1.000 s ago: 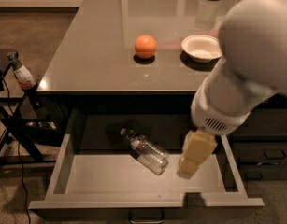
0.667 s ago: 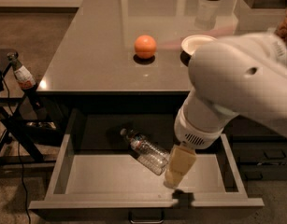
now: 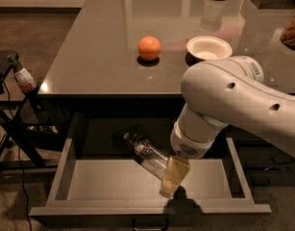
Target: Pick water bottle from top drawer and place on counter
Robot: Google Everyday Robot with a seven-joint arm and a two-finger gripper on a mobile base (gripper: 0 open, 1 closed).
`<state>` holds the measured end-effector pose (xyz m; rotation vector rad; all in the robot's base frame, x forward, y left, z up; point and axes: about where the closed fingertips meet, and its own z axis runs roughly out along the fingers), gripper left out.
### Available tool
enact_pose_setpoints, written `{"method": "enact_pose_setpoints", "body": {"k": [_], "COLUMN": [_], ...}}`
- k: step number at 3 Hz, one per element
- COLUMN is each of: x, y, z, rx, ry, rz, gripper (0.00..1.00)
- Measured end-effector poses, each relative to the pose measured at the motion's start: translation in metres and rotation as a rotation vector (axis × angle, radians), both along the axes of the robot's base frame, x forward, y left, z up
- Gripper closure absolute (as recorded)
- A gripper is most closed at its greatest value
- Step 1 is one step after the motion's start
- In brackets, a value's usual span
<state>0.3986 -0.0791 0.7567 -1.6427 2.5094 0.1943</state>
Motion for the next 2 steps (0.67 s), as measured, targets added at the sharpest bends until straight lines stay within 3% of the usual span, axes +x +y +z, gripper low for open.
{"method": "enact_pose_setpoints", "body": {"k": [1, 2], "x": [0.003, 0.022], "y": [0.008, 0.028], "z": [-0.008, -0.018], "rx": [-0.015, -0.007], "ry": [-0.024, -0.051], "rz": [-0.005, -0.017], "gripper": [0.00, 0.00]}}
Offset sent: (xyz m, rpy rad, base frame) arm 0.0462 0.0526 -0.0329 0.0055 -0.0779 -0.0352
